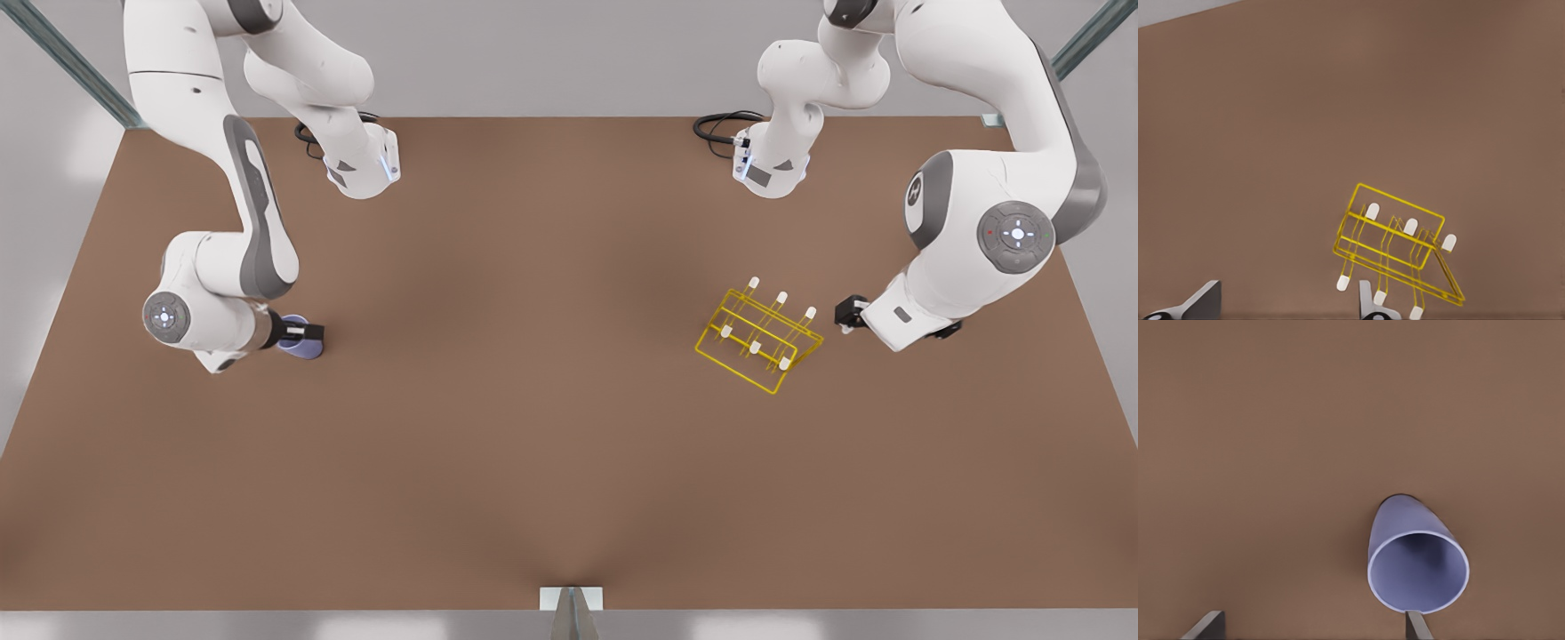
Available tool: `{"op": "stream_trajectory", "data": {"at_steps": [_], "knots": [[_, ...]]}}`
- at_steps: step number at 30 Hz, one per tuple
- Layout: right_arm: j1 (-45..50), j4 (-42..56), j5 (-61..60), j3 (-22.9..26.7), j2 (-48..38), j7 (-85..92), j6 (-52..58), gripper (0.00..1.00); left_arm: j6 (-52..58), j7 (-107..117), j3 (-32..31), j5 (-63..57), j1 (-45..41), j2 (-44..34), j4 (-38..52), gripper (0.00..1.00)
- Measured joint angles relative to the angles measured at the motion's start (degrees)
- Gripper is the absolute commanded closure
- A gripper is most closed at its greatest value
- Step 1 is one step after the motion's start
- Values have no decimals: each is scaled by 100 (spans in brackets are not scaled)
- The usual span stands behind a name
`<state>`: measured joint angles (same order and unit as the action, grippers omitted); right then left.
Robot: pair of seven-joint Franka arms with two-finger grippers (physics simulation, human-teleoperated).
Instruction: Place the cup on the cup holder
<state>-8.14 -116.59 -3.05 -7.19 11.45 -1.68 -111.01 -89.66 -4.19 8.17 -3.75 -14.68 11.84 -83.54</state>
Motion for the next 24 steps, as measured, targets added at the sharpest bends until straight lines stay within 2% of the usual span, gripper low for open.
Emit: {"op": "stream_trajectory", "data": {"at_steps": [6,14,24], "knots": [[21,-711,159,-123,-574,375,-779,0,33,17,-1,6,0,8,-7,0],[-32,-1246,916,-185,-624,1083,-1638,0,67,28,-1,9,-8,43,-15,0],[-210,-1785,1045,-207,-629,1535,-2317,0,123,36,-6,14,-6,83,-16,0]]}}
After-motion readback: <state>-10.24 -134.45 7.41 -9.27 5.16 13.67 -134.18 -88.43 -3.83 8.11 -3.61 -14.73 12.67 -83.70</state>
